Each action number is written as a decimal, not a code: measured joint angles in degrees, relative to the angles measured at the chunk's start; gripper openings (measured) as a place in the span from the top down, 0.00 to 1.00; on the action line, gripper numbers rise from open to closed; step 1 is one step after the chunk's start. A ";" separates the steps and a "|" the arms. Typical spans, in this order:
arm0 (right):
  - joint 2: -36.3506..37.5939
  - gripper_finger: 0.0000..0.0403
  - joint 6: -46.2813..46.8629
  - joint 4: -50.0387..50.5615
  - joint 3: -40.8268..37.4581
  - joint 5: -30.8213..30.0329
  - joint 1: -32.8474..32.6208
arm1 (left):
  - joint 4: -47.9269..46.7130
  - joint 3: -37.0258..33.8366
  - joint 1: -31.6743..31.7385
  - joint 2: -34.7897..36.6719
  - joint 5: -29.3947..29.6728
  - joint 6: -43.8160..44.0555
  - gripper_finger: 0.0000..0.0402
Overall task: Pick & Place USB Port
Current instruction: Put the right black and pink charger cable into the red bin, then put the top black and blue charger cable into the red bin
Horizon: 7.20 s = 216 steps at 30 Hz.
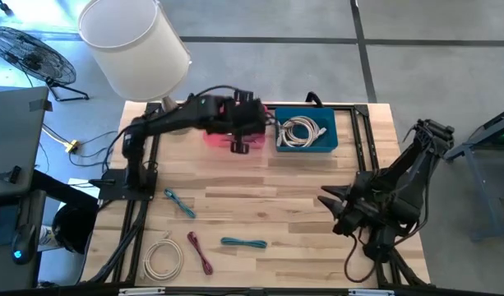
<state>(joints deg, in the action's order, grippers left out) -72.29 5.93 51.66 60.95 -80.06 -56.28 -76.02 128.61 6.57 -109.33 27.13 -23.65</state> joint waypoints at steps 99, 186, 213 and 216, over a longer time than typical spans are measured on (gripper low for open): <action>0.02 0.61 9.37 7.56 0.00 15.57 12.88 | 7.11 -67.76 -23.10 18.14 -35.49 27.17 0.68; 0.00 0.62 -18.67 -25.74 0.00 32.23 19.09 | 116.55 -69.36 -28.66 18.12 -8.99 -16.89 0.94; -3.48 0.62 -28.10 -42.94 0.02 59.61 30.83 | 116.02 -69.36 -28.70 18.05 -11.71 -18.24 0.94; -5.55 0.62 -30.63 -44.56 0.02 59.23 30.89 | 115.69 -69.36 -28.70 18.05 -11.77 -18.26 0.94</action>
<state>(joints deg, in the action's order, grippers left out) -77.84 -24.69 7.10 60.97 -20.84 -25.39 39.67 59.24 -22.13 -91.29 15.35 -41.91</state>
